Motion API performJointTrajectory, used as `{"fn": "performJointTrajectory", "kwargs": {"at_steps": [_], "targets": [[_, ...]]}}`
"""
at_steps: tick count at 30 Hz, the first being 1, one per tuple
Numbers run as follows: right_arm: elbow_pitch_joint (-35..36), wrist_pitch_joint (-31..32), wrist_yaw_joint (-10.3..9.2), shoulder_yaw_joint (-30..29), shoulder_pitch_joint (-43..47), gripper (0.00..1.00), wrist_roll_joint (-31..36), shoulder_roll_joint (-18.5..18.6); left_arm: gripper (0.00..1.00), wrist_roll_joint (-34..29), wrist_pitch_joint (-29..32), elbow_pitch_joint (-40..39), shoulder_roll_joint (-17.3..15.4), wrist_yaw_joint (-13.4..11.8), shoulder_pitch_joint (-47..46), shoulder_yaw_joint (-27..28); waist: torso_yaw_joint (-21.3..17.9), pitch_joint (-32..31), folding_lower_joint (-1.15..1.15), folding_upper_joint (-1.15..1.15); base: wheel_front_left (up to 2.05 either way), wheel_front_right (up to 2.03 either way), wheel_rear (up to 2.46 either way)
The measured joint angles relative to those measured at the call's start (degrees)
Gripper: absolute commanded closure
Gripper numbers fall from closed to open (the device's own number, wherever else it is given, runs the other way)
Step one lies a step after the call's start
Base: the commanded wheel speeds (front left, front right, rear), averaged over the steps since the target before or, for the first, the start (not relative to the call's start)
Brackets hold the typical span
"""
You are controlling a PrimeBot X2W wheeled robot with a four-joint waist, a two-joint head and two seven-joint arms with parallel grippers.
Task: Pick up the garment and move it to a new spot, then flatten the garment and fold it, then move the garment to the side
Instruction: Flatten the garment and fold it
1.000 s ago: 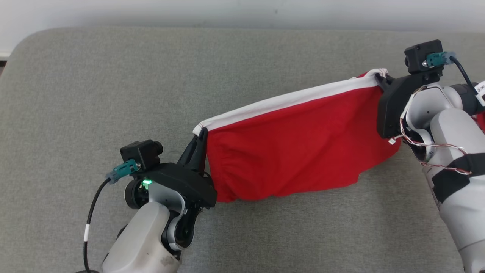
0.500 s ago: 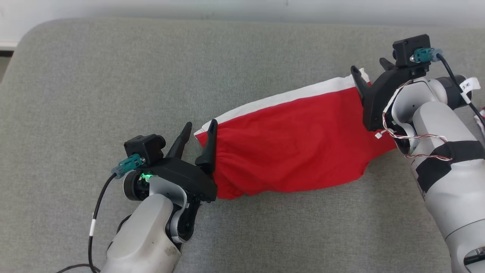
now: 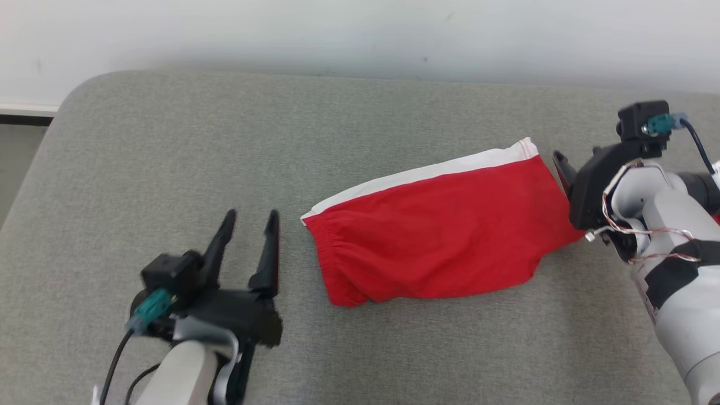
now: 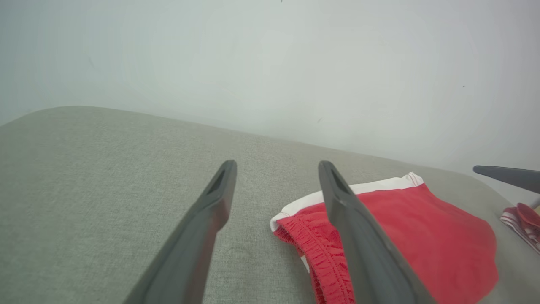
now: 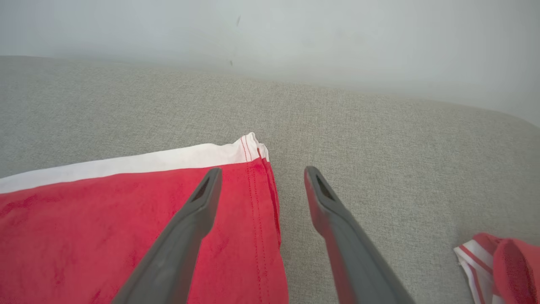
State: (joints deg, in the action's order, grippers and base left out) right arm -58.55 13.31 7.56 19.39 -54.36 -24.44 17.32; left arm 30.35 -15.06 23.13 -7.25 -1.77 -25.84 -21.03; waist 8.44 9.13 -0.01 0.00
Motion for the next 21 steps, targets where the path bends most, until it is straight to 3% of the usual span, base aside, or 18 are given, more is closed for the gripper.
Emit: {"fn": "performJointTrajectory", "kwargs": {"at_steps": [6,11,21], "targets": [[-3.32,-0.03,0.0,-1.92,1.09,0.0,-0.89,0.63,0.0,-7.54,-0.02,-8.6,-0.54,0.79,7.94,6.75,1.57,-0.03,0.0,0.0,0.0,0.0,0.0],[-6.41,-0.26,0.0,-4.02,0.93,0.0,-1.19,1.29,0.0,-10.88,-0.05,-13.34,1.07,2.0,12.69,12.78,2.75,1.02,0.01,0.0,0.0,0.0,0.0],[-12.98,-1.66,0.0,-8.48,0.04,0.0,-0.19,2.45,0.0,-14.73,-0.05,-14.33,3.32,5.26,16.01,18.34,6.01,2.77,0.01,0.0,0.0,0.0,0.0]]}}
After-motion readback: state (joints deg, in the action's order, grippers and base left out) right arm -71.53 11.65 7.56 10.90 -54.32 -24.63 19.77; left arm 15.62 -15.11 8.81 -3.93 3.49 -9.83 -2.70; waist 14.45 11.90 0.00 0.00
